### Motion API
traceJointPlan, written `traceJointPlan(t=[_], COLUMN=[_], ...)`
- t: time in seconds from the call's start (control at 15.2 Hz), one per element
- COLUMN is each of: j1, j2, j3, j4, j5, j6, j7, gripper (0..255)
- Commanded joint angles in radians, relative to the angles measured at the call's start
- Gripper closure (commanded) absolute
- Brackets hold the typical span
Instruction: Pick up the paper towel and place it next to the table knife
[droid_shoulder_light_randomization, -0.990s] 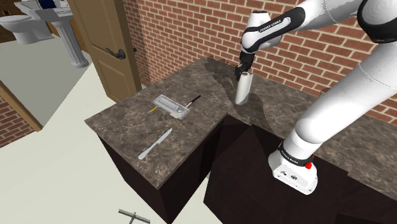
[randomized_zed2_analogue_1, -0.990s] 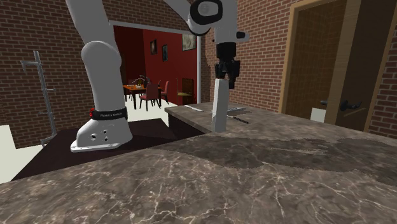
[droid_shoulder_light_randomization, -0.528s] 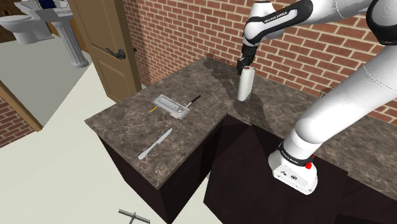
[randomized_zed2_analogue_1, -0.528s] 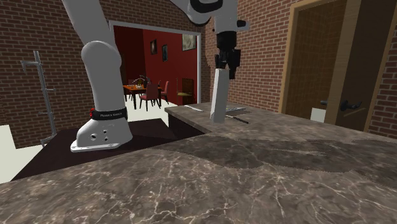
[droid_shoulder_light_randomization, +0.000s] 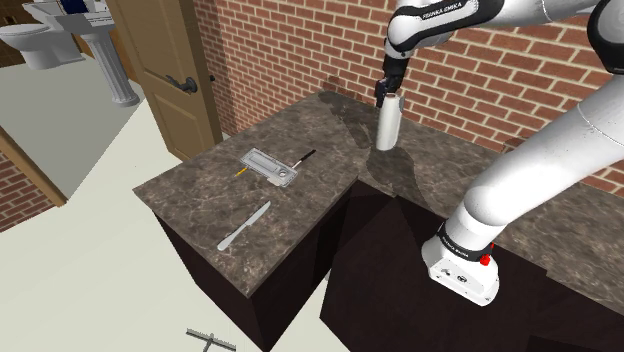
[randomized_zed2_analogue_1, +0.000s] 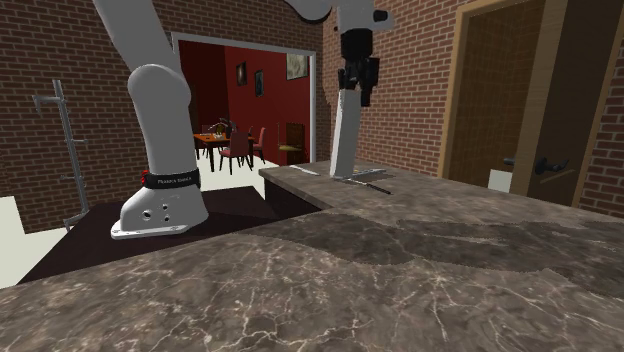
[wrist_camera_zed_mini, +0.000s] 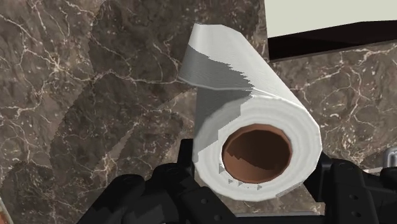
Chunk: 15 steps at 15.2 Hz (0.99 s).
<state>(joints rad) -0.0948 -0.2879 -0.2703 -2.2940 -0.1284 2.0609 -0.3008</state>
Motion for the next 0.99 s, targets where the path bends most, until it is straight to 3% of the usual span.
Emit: traceJointPlan(t=[0.0, 0.92], j1=[0.001, 0.005], j2=[-0.008, -0.034], j3=[0.003, 0.016], j4=[0.021, 0.186], j5=[0.000, 0.006], j6=[-0.030, -0.220], j7=[0.001, -0.004], gripper=[255, 255])
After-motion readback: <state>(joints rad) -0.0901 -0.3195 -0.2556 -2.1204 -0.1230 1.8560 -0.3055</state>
